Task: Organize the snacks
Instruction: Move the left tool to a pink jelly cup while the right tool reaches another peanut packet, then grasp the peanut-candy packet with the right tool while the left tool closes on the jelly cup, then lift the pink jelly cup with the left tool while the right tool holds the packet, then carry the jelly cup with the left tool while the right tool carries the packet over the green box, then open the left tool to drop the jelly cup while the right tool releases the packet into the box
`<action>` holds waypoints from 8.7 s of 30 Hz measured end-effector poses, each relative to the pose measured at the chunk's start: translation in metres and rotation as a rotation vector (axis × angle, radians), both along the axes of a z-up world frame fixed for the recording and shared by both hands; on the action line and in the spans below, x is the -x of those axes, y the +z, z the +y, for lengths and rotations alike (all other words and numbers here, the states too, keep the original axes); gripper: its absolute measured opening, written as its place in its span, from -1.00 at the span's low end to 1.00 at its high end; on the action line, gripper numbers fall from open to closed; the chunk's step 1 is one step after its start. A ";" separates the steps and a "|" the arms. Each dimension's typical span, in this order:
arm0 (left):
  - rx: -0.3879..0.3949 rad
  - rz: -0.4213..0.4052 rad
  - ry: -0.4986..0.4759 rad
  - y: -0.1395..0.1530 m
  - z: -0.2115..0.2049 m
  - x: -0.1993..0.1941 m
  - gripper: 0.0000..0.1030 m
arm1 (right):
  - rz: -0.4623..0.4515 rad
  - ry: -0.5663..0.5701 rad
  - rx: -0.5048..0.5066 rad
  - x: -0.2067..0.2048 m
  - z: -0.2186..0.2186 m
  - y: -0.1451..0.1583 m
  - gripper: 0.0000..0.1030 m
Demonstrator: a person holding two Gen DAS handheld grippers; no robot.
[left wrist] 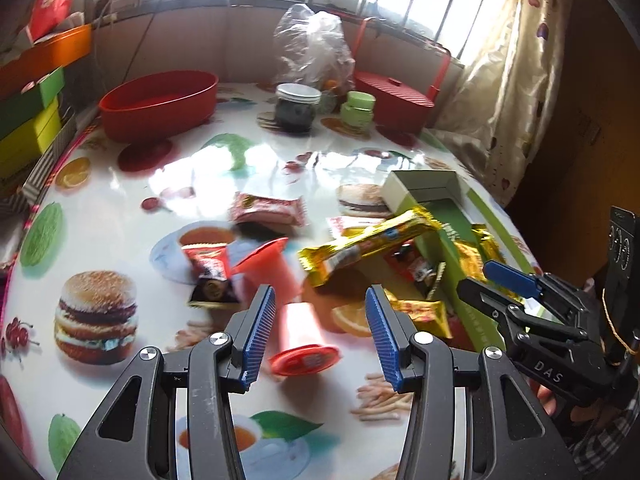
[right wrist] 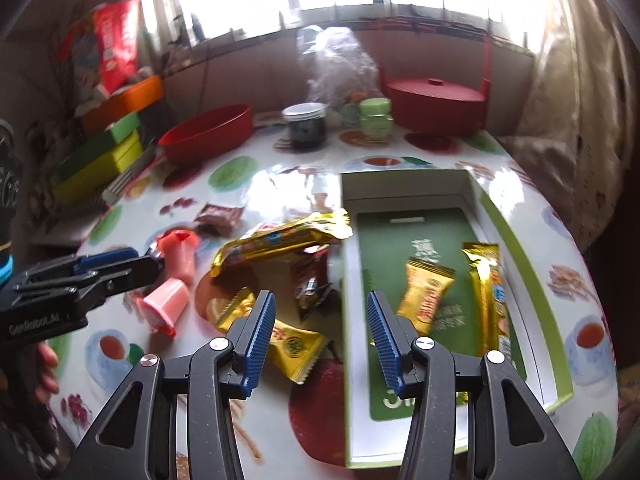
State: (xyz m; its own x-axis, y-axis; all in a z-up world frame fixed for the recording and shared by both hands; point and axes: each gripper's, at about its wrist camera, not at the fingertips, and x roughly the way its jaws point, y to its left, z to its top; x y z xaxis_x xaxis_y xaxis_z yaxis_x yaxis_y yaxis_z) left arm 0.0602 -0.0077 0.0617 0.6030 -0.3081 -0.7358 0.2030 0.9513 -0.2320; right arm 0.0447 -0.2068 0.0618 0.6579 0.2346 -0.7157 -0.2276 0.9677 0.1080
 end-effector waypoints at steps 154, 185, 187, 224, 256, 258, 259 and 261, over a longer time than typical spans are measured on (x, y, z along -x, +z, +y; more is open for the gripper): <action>-0.118 0.061 -0.093 -0.030 -0.036 0.005 -0.11 | 0.054 0.062 0.003 0.009 0.029 -0.018 -0.61; -0.065 -0.032 -0.146 0.010 -0.058 -0.005 -0.11 | -0.030 -0.011 -0.040 0.013 0.002 0.008 -0.61; -0.060 -0.035 -0.154 0.011 -0.062 -0.006 -0.11 | -0.036 -0.026 -0.044 0.014 -0.002 0.010 -0.61; -0.008 -0.006 -0.354 0.007 -0.164 -0.039 -0.11 | -0.013 -0.257 -0.024 0.022 -0.094 0.001 -0.61; -0.047 0.060 -0.408 -0.022 -0.192 -0.041 -0.11 | 0.031 -0.308 0.021 0.017 -0.118 -0.023 -0.60; -0.046 0.059 -0.407 -0.023 -0.192 -0.041 -0.11 | 0.031 -0.306 0.015 0.017 -0.118 -0.023 -0.60; -0.043 0.060 -0.408 -0.023 -0.191 -0.041 -0.11 | 0.032 -0.306 0.014 0.017 -0.117 -0.023 -0.60; -0.045 0.063 -0.408 -0.024 -0.191 -0.042 -0.11 | 0.035 -0.310 0.011 0.018 -0.118 -0.024 -0.60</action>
State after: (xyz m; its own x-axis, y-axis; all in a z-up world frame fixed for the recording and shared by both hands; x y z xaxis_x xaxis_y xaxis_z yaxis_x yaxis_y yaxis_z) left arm 0.1022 -0.1992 0.0382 0.3917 -0.4796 -0.7852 0.5524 0.8051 -0.2161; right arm 0.0272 -0.3248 0.0376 0.6715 0.0184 -0.7408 0.0827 0.9916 0.0996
